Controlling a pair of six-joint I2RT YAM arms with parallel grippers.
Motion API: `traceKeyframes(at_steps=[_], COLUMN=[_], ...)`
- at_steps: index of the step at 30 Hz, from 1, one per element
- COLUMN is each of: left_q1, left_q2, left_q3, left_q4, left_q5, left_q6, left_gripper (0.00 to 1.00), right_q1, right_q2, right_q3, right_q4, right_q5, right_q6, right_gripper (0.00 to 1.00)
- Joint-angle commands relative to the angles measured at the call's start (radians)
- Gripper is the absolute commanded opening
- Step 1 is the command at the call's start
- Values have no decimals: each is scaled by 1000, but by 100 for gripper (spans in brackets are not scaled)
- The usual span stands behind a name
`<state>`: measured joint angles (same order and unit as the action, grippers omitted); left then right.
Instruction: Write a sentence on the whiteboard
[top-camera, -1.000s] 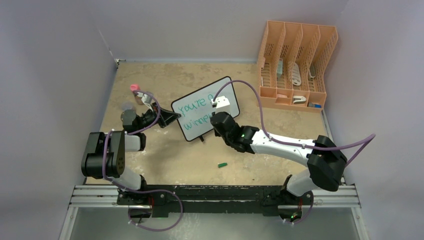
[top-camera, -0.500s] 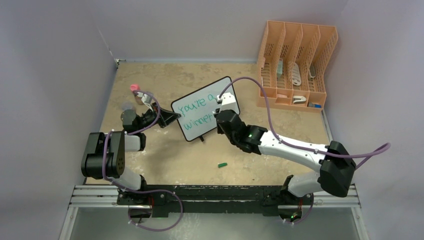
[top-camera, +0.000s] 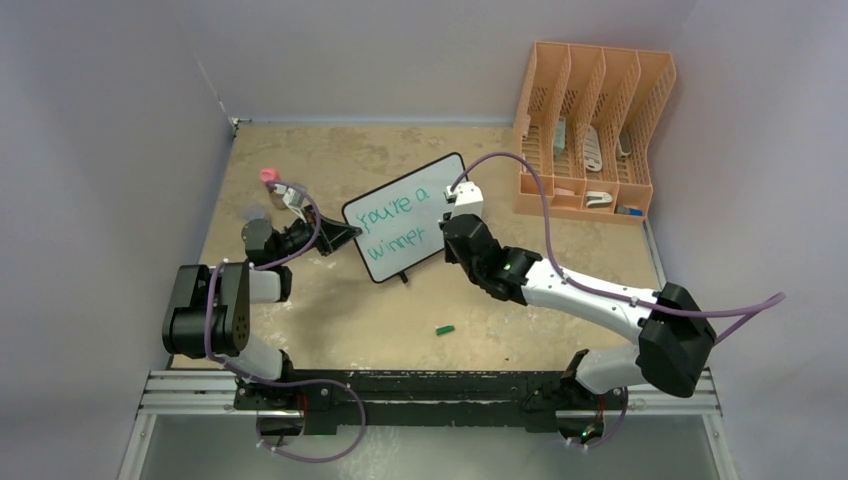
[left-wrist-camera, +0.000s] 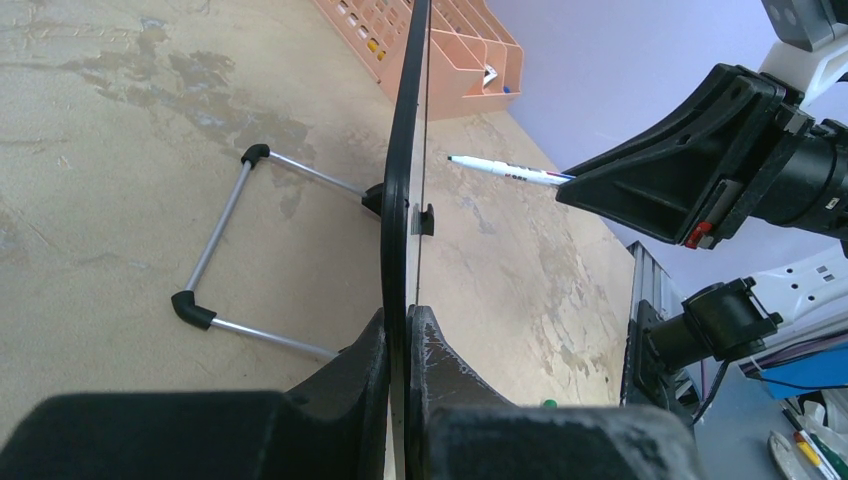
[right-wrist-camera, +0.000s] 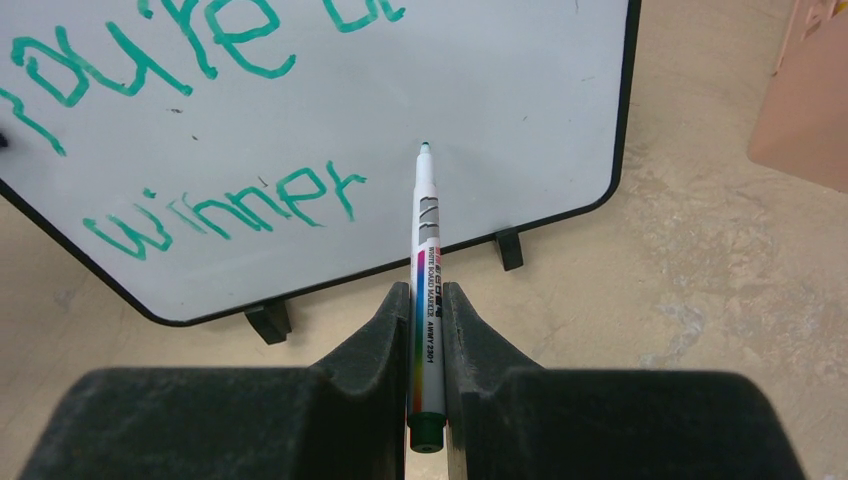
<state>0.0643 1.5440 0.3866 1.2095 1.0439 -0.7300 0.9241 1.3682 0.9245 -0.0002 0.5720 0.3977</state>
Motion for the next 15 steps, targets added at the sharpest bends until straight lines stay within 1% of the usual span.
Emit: traceKeyframes(at_steps=[1, 15], left_q1=[5, 5], left_q2=[-28, -29], left_q3=[15, 15], left_q4=[25, 24], left_q5=[4, 7], left_q6=[31, 32], left_gripper=[0, 0], right_q1=[-3, -4], right_q2=[-2, 23], right_q3=[0, 7], right_q4=[37, 52], right_q5=[-12, -19], right_q6=[-17, -26], right_gripper=[0, 0])
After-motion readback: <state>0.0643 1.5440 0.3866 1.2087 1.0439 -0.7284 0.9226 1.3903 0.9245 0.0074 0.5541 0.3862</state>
